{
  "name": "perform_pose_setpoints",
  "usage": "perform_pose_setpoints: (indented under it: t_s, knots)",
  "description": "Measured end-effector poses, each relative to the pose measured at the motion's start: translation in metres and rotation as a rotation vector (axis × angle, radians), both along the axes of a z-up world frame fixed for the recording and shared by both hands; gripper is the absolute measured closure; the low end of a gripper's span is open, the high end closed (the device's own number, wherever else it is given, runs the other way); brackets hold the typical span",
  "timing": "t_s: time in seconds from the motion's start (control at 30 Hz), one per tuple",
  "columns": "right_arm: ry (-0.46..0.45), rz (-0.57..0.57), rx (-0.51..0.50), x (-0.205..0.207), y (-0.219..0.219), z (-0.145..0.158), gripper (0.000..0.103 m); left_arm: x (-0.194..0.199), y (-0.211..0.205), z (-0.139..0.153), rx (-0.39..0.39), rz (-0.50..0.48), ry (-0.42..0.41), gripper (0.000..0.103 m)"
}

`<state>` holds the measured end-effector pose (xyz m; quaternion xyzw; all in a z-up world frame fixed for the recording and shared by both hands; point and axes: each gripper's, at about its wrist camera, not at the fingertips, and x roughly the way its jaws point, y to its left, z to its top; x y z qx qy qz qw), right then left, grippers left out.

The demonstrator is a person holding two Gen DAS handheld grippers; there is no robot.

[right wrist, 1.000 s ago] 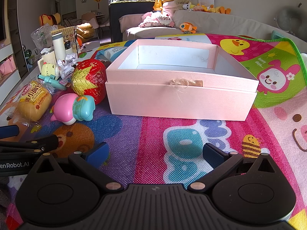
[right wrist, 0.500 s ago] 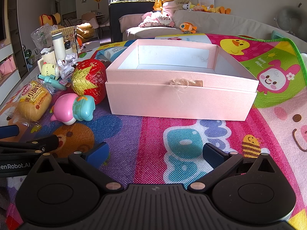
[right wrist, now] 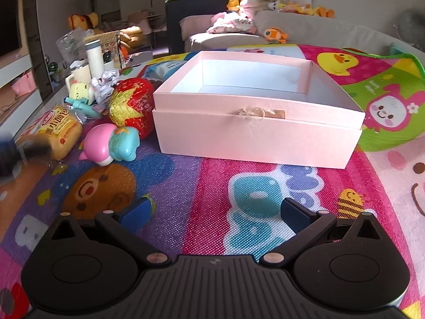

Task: Organize objects
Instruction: 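Grasp the yellow-wrapped bun with the left tool while the right tool reaches for the red-gold ball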

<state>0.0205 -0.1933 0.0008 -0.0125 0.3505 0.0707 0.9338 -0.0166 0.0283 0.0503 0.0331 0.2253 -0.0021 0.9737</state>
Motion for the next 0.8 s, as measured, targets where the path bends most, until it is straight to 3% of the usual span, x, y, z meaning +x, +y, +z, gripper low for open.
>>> perform_pose_setpoints:
  t_s: [0.07,0.17,0.27,0.33,0.4,0.53,0.67,0.73,0.8]
  knots:
    - [0.010,0.013,-0.010,0.001,0.000,0.001,0.000,0.016,0.005,0.001,-0.004,-0.018,0.007,0.001]
    - [0.021,0.029,-0.020,0.001,0.001,0.001,0.000,0.050,0.009,-0.015,-0.013,-0.014,0.138,0.001]
    - [0.029,0.045,-0.020,0.001,0.000,0.001,0.000,0.064,0.009,-0.027,-0.033,-0.048,0.175,0.008]
    - [0.044,0.053,-0.017,0.003,-0.002,0.002,0.000,0.068,0.008,-0.034,-0.015,-0.033,0.165,0.040]
    - [0.070,0.046,-0.018,0.005,-0.001,0.004,0.000,0.065,0.009,-0.034,-0.008,-0.037,0.155,0.046]
    - [0.097,0.025,-0.038,0.007,0.004,0.005,0.000,0.037,0.027,-0.018,-0.149,-0.098,0.156,0.046]
    - [0.105,0.070,-0.009,0.010,0.010,0.010,0.000,-0.002,0.045,-0.008,-0.207,-0.133,0.148,0.047]
    - [0.056,0.117,0.043,0.008,0.019,0.020,0.000,-0.015,0.055,-0.007,-0.216,-0.130,0.144,0.047]
    - [-0.063,0.172,0.007,0.005,0.039,0.039,0.000,-0.020,0.064,-0.005,-0.216,-0.109,0.131,0.047]
